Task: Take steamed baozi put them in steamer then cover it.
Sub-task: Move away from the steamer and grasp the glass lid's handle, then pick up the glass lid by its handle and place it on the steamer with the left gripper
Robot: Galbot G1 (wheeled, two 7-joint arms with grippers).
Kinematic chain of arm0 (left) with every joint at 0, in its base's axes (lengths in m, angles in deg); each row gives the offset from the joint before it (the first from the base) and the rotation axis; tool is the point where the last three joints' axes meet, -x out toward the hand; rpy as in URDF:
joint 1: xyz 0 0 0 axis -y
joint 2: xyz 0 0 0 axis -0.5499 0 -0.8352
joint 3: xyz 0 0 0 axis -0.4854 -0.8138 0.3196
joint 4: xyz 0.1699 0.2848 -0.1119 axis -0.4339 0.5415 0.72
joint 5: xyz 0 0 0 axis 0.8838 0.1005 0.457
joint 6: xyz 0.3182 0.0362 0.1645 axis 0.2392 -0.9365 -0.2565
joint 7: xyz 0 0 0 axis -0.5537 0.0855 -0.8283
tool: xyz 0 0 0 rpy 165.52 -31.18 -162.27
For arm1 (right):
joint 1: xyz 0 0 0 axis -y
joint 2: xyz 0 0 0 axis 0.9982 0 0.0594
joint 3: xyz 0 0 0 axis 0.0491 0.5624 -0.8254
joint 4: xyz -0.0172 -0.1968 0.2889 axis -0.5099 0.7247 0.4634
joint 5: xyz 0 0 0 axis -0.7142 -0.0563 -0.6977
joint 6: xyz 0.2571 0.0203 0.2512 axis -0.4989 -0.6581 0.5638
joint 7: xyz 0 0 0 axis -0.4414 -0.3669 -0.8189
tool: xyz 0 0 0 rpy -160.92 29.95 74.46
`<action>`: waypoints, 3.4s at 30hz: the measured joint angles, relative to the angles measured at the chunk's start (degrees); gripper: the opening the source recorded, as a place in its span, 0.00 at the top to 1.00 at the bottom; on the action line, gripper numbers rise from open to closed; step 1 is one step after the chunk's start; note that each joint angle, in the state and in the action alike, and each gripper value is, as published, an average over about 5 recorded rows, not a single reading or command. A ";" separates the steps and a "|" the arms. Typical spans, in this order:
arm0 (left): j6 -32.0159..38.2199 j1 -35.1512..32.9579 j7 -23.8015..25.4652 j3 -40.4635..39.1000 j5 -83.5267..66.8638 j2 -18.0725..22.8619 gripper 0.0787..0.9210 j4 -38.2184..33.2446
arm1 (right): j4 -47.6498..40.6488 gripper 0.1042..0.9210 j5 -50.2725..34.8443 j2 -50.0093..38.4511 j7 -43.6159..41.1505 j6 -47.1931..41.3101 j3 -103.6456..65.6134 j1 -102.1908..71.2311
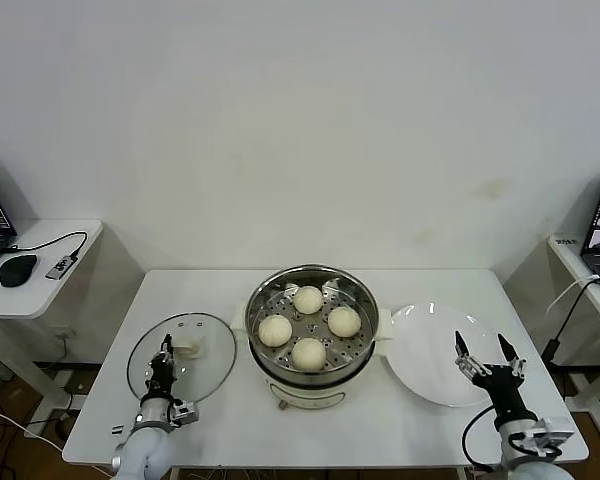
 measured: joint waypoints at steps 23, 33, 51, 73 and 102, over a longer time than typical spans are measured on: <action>-21.53 -10.61 7.85 -0.08 7.35 -1.09 0.92 -27.60 | 1.20 0.12 -0.34 1.26 0.31 -0.97 0.11 0.48; -29.62 -8.74 18.40 -5.66 13.35 0.70 0.92 -38.81 | 1.39 0.12 2.48 2.51 0.67 -3.30 -0.38 1.29; -33.27 0.82 27.25 -21.44 20.46 8.69 0.92 -38.59 | -0.44 0.12 6.43 5.03 0.58 -4.42 -1.33 2.69; -33.23 10.98 30.17 -35.34 22.36 16.31 0.92 -27.54 | -2.53 0.12 7.82 6.12 0.57 -4.94 -3.01 3.28; -33.25 7.58 32.58 -36.05 30.78 17.53 0.92 -24.28 | -3.62 0.12 8.45 6.31 0.21 -4.77 -3.18 4.27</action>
